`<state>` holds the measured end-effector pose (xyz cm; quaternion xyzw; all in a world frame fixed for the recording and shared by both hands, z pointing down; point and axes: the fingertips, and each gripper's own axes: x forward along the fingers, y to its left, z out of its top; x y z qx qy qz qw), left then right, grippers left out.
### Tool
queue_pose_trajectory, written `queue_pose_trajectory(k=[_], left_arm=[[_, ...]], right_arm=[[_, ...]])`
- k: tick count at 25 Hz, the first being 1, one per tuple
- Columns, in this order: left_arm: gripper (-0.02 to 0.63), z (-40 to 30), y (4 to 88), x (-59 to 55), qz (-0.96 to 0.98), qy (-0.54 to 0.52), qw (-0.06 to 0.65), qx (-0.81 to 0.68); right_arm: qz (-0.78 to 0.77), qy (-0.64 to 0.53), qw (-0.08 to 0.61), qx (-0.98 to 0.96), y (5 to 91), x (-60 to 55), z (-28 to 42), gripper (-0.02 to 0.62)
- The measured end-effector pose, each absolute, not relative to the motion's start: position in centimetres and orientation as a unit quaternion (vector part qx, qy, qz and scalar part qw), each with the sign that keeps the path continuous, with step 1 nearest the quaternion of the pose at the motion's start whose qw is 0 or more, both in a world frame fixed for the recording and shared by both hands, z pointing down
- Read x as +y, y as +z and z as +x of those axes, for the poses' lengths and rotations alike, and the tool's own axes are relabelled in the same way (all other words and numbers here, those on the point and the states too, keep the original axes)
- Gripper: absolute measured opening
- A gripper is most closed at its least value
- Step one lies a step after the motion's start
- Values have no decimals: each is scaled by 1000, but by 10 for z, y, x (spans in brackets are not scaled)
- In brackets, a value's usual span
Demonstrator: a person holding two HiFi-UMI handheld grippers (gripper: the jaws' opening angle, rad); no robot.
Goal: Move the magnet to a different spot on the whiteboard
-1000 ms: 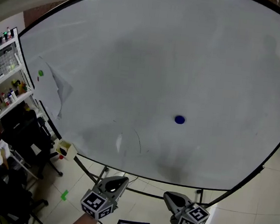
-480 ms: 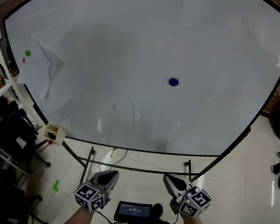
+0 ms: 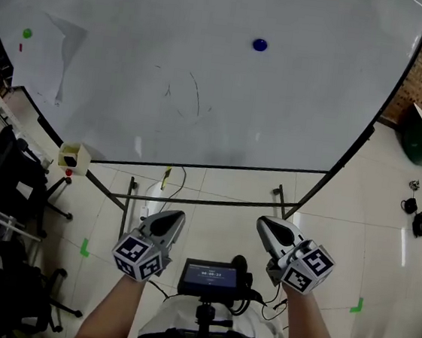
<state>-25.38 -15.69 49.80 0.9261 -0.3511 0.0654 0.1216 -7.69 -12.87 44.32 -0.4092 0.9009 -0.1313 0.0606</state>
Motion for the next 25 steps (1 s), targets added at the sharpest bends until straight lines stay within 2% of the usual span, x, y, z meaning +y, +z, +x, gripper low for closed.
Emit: queue_pose_trajectory(k=[11,25], left_arm=[[35,-228,503,-122,942,66,119,-306],[35,-233,497,-102,944,68,102,-307]], right_arm=[[-438,-128,61,888,449,-84,-69,32],[-435,-110,61,892,439,-70,-80,32]])
